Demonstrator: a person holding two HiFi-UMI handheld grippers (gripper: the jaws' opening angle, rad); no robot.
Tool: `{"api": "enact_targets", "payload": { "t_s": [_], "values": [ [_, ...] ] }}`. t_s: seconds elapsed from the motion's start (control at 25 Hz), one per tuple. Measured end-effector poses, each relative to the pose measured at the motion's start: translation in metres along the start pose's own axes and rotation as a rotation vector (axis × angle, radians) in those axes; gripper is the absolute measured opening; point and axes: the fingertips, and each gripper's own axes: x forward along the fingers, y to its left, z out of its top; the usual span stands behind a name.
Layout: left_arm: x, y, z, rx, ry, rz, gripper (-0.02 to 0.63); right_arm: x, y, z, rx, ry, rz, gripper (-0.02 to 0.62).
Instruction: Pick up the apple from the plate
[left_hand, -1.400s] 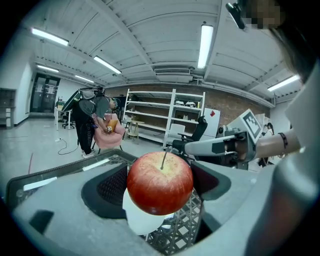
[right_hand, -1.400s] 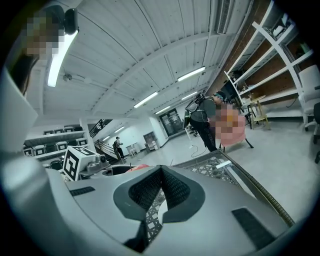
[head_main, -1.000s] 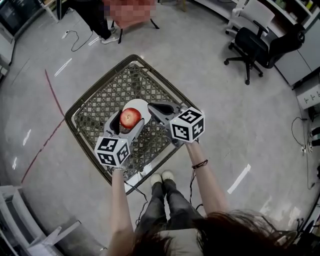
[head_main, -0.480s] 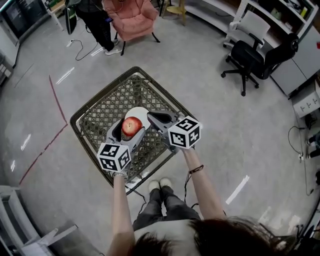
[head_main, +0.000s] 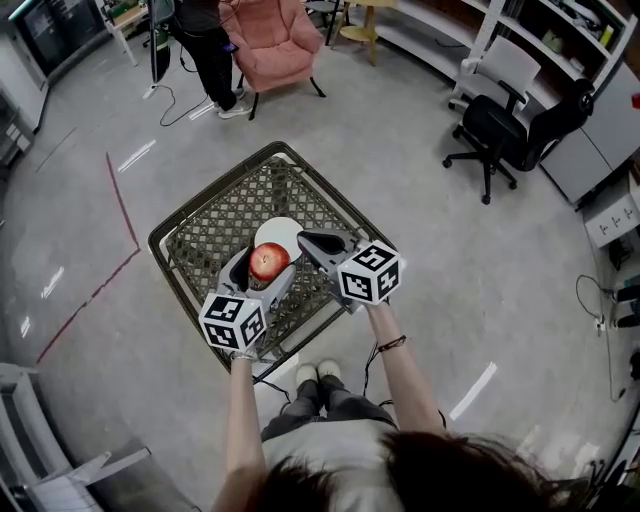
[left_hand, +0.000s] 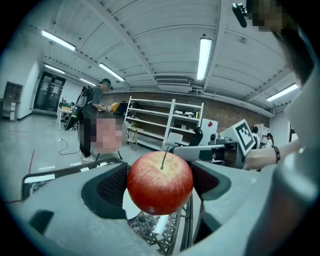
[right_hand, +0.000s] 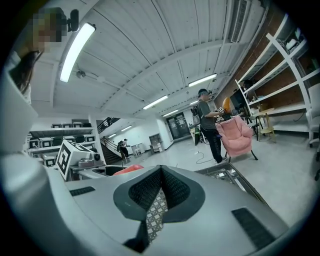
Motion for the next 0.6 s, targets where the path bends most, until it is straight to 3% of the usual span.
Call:
{"api": "enact_targets", "payload": {
  "t_s": [0.6],
  "values": [
    [-0.020,-0.019,0.011,0.022,-0.015,-0.018,0.402,-0.014,0.024,0.013,0.012,-0.070,0.003,0.009]
  ]
}}
